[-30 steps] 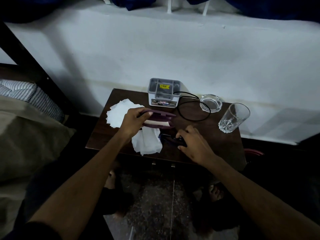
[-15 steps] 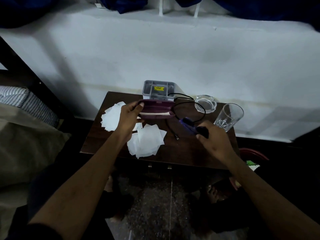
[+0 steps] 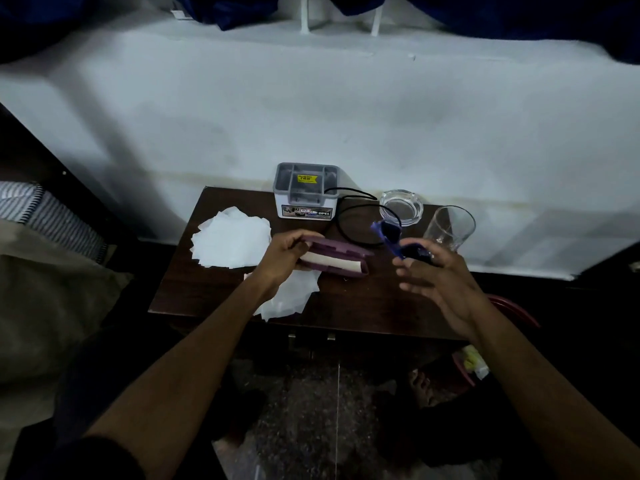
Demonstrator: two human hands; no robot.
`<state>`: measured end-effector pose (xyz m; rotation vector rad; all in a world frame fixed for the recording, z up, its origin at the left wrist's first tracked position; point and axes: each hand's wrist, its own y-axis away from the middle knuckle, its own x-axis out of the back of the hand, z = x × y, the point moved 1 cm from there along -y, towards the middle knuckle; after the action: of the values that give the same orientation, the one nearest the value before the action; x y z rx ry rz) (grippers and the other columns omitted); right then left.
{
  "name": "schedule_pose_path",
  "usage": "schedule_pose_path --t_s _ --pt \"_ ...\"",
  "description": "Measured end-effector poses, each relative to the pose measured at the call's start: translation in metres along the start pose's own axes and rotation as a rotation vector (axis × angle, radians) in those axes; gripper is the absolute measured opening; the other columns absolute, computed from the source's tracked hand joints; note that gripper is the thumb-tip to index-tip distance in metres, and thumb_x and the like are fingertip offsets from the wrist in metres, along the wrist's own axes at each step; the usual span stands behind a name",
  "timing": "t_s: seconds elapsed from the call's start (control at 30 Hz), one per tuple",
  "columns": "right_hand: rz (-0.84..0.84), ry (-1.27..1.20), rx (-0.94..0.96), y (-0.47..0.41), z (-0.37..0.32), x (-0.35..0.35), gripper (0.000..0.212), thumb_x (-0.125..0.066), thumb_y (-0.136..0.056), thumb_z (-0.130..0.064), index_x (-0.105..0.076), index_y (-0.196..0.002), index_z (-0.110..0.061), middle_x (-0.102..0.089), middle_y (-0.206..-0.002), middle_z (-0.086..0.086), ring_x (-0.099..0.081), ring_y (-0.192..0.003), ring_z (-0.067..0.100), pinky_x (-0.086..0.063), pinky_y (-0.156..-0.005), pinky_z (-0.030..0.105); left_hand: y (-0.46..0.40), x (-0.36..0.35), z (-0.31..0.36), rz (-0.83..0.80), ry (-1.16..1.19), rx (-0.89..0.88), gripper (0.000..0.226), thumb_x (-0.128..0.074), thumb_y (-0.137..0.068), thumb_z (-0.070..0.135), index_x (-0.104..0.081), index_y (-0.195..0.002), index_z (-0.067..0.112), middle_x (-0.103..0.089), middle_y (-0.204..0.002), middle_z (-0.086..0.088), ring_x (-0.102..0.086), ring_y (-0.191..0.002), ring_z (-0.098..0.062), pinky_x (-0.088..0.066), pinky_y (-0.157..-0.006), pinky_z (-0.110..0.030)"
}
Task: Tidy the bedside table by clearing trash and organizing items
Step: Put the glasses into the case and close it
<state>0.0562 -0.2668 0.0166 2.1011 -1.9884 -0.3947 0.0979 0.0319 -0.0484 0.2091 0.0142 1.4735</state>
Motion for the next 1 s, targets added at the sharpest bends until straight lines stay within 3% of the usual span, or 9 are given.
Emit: schedule_pose_path --t_s 0.2,0.3,0.37,0.5,0.6,0.73,0.87,1.0 --pt "-0.070 -0.210 -0.013 -0.012 0.012 -0.007 0.039 -0.058 -0.094 0.015 -0.066 -0.131 0.003 -0.069 -0.115 0.019 -0.073 -0.094 0.024 -0.062 -0.091 0.030 -0.004 0.001 -0.002 0.068 -0.411 -0.196 0.023 -0.057 -0.105 0.005 -0.075 -0.117 0.009 -0.076 -0.106 -0.005 -0.072 -0.093 -0.021 -0.063 -0.065 -0.028" --pt "-0.104 -0.257 -0.011 -0.013 0.008 -0.013 0.031 -0.061 -0.100 -0.002 -0.066 -0.130 0.004 -0.072 -0.116 0.019 -0.071 -0.104 0.028 -0.061 -0.096 0.034 -0.006 -0.003 0.002 0.115 -0.480 -0.263 0.018 -0.058 -0.104 0.010 -0.076 -0.105 0.007 -0.073 -0.090 -0.002 -0.066 -0.077 -0.010 -0.054 -0.066 -0.031" --pt "-0.103 -0.247 -0.002 -0.015 0.006 -0.015 0.031 -0.057 -0.105 -0.014 -0.067 -0.128 0.005 -0.072 -0.116 0.021 -0.071 -0.105 0.031 -0.061 -0.096 0.036 -0.007 -0.006 0.003 0.165 -0.468 -0.278 0.022 -0.058 -0.107 0.018 -0.077 -0.104 0.008 -0.073 -0.087 0.001 -0.063 -0.076 -0.006 -0.047 -0.070 -0.023" --pt "-0.119 -0.042 0.100 -0.020 0.009 -0.019 0.024 -0.060 -0.100 0.003 -0.069 -0.122 0.003 -0.071 -0.119 0.029 -0.072 -0.099 0.030 -0.062 -0.094 0.037 -0.010 -0.009 0.003 0.181 -0.426 -0.247 0.028 -0.057 -0.108 0.024 -0.070 -0.092 0.006 -0.067 -0.077 -0.004 -0.057 -0.071 -0.009 -0.042 -0.068 -0.027" --pt "-0.084 0.265 0.240 -0.032 0.016 -0.022 0.031 -0.071 -0.090 0.006 -0.072 -0.118 -0.009 -0.076 -0.110 0.015 -0.074 -0.103 0.025 -0.060 -0.094 0.040 -0.013 -0.011 0.001 0.149 -0.342 -0.158 0.029 -0.057 -0.107 0.027 -0.065 -0.084 0.011 -0.061 -0.072 0.006 -0.054 -0.070 -0.005 -0.042 -0.068 -0.027" --pt "-0.041 0.531 0.355 -0.046 0.028 -0.036 0.022 -0.076 -0.086 -0.010 -0.079 -0.104 -0.023 -0.079 -0.101 -0.005 -0.073 -0.098 0.014 -0.056 -0.089 0.036 -0.019 -0.011 -0.007 0.109 -0.171 0.015 0.043 -0.061 -0.097 0.044 -0.073 -0.088 0.004 -0.070 -0.080 -0.004 -0.059 -0.078 -0.014 -0.045 -0.074 -0.036" --pt "-0.011 0.451 0.329 -0.055 0.042 -0.053 0.019 -0.076 -0.085 -0.014 -0.079 -0.099 -0.027 -0.078 -0.093 -0.009 -0.072 -0.089 0.009 -0.057 -0.085 0.035 -0.020 -0.012 -0.009 0.074 -0.129 0.053 0.029 -0.062 -0.096 0.038 -0.081 -0.097 0.016 -0.079 -0.095 -0.008 -0.066 -0.088 -0.016 -0.053 -0.087 -0.041" --pt "0.053 0.520 0.396 -0.056 0.046 -0.066 0.016 -0.079 -0.084 -0.013 -0.079 -0.097 -0.022 -0.077 -0.094 -0.011 -0.071 -0.091 0.002 -0.054 -0.084 0.021 -0.018 -0.012 -0.004 0.064 -0.091 0.053 0.029 -0.057 -0.101 0.029 -0.078 -0.109 0.010 -0.079 -0.106 -0.014 -0.068 -0.096 -0.019 -0.056 -0.095 -0.045"
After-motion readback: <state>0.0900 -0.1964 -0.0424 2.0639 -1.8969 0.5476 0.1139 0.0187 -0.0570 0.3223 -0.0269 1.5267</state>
